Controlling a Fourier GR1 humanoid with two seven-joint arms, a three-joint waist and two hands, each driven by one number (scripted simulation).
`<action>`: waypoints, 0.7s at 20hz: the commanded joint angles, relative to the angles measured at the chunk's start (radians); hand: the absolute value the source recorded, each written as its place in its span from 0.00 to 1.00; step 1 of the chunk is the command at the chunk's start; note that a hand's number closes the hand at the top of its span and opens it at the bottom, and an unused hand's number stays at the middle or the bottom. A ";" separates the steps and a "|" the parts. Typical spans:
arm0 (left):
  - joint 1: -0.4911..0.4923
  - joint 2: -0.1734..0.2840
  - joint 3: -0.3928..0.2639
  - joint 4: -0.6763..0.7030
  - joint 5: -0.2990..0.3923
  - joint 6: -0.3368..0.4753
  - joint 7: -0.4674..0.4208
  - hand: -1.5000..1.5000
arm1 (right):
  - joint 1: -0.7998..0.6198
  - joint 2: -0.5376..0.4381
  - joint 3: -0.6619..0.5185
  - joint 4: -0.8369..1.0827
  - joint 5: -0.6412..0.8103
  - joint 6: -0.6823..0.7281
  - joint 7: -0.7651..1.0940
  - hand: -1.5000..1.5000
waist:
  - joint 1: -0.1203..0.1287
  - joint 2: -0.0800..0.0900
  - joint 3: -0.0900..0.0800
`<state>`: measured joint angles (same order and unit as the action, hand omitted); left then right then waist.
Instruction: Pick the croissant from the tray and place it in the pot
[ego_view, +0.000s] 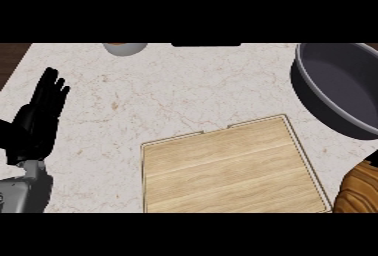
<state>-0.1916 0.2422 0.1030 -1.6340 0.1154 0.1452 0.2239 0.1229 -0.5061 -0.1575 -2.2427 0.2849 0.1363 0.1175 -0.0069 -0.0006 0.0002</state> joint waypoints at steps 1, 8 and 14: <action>0.061 0.011 0.008 -0.048 0.009 -0.036 -0.019 0.50 | -0.094 -0.029 -0.150 0.141 -0.107 0.038 -0.006 1.00 | 0.012 0.000 0.000; 0.001 0.003 0.006 -0.041 -0.011 -0.022 0.035 0.50 | -0.292 -0.062 -0.162 0.452 -0.121 0.083 -0.061 1.00 | 0.013 0.001 0.000; 0.001 -0.005 0.005 -0.009 -0.018 -0.032 -0.006 0.50 | -0.471 -0.046 -0.195 0.781 -0.167 0.061 -0.174 1.00 | 0.027 0.006 0.001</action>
<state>-0.1951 0.2202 0.0967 -1.6495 0.0912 0.1381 0.2332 -0.2472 -0.5675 -0.3245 -1.6440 0.1587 0.2038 0.0032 0.0113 0.0025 0.0004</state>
